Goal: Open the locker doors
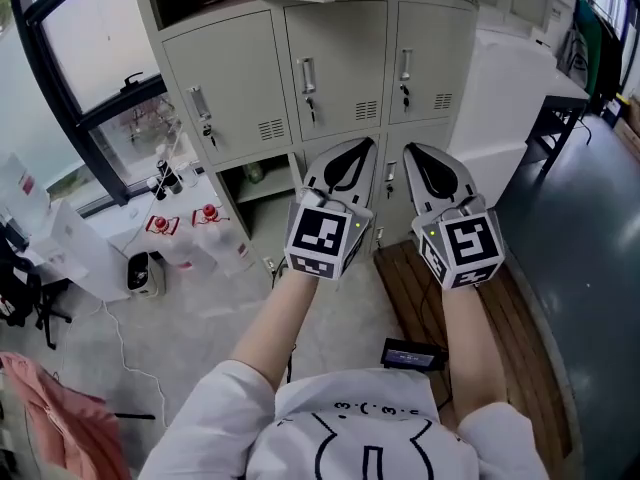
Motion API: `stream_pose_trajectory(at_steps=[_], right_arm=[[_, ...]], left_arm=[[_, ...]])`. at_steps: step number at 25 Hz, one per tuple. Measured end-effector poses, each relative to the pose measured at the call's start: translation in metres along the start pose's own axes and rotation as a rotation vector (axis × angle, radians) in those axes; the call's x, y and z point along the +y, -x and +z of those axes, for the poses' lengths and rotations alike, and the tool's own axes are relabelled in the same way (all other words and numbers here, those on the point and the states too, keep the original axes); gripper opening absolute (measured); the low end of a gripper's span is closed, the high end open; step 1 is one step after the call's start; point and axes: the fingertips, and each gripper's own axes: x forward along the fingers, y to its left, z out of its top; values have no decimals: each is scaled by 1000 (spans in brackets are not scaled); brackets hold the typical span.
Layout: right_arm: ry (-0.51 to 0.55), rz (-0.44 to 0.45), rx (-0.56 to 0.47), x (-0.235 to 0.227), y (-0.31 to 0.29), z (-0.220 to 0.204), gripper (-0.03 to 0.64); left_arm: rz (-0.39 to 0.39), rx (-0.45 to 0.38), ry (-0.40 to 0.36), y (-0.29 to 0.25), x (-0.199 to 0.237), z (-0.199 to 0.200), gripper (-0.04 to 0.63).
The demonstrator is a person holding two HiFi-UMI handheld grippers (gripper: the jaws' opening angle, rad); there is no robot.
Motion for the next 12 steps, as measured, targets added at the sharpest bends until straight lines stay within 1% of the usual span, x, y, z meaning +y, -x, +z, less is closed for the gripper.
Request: stream_pose_trajectory(at_steps=[2, 6, 12], right_arm=[[14, 13, 5, 11, 4, -5, -15], [39, 38, 16, 33, 8, -14, -15], [-22, 24, 36, 43, 10, -20, -17]], left_arm=[[7, -2, 8, 7, -1, -3, 20], [9, -17, -6, 18, -2, -1, 20], [25, -43, 21, 30, 1, 2, 20]])
